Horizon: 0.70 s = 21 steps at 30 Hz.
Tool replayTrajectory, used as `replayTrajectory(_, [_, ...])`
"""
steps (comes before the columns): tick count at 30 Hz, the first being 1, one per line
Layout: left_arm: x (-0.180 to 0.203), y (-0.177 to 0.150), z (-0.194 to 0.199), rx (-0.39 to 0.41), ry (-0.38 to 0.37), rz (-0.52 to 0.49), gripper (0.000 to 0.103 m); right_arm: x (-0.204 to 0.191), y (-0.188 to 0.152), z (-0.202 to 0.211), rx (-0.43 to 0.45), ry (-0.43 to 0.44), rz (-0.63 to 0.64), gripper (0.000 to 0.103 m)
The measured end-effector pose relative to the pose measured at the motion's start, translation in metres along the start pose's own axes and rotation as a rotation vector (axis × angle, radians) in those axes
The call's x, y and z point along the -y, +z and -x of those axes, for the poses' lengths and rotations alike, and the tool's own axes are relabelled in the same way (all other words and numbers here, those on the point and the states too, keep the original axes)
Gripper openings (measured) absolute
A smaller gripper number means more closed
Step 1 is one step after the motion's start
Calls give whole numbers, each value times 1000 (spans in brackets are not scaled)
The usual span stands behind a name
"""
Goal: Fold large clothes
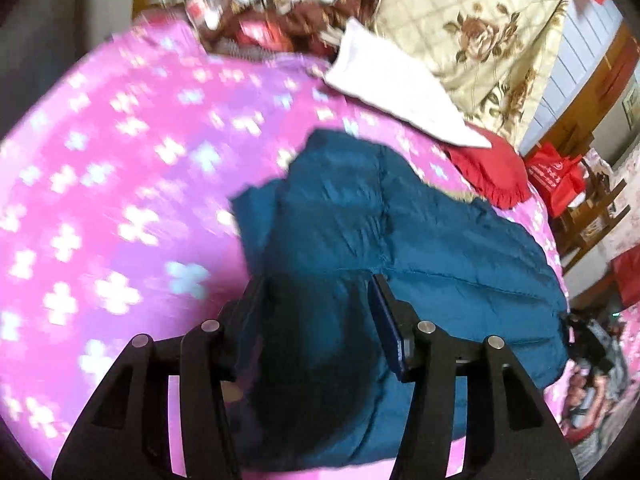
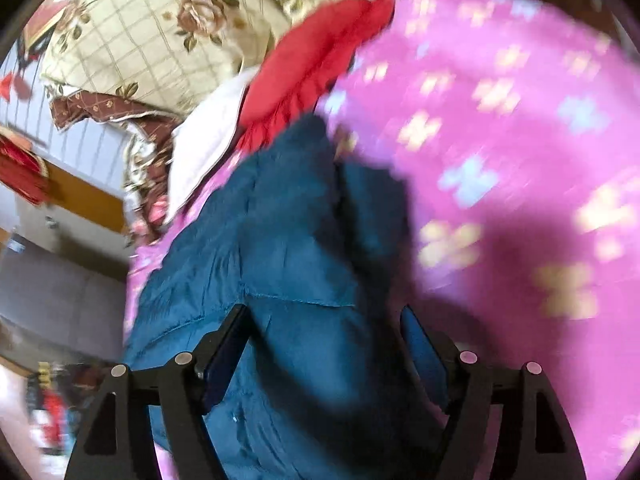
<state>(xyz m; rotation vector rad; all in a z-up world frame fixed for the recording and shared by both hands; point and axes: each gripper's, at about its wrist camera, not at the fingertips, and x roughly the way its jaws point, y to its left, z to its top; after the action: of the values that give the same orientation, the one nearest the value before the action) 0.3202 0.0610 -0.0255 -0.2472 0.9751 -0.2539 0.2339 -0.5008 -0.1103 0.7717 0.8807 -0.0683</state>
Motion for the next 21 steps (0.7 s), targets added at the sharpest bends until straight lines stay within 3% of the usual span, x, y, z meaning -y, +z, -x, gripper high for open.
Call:
replayTrajectory(2, [-2,-4,19,34,44,-25,52,-3,0,34,68,-118,64,74])
replayTrajectory(5, [1,-19,48,89,142,-57,52,-27,-14,64,122,-224,210,74])
replayTrajectory(8, [4,-44,80,170,223,-72,57,-58,-31,72,147,-227,318,74])
replayTrajectory(10, [9,-63,98,228,290,-85,70,-74,-44,68,145,-217,380,70])
replayTrajectory(11, [12,-71,105,256,308,-88,75,-84,-50,60,135,-216,408,62])
replayTrajectory(14, [24,-99,124,333,347,-116,77,-94,-66,24,84,-249,444,59])
replayTrajectory(17, [36,-121,136,376,367,-153,77,-83,-74,-14,46,-346,417,59])
replayTrajectory(21, [44,-146,156,438,373,-157,78,-76,-72,-15,46,-349,356,60])
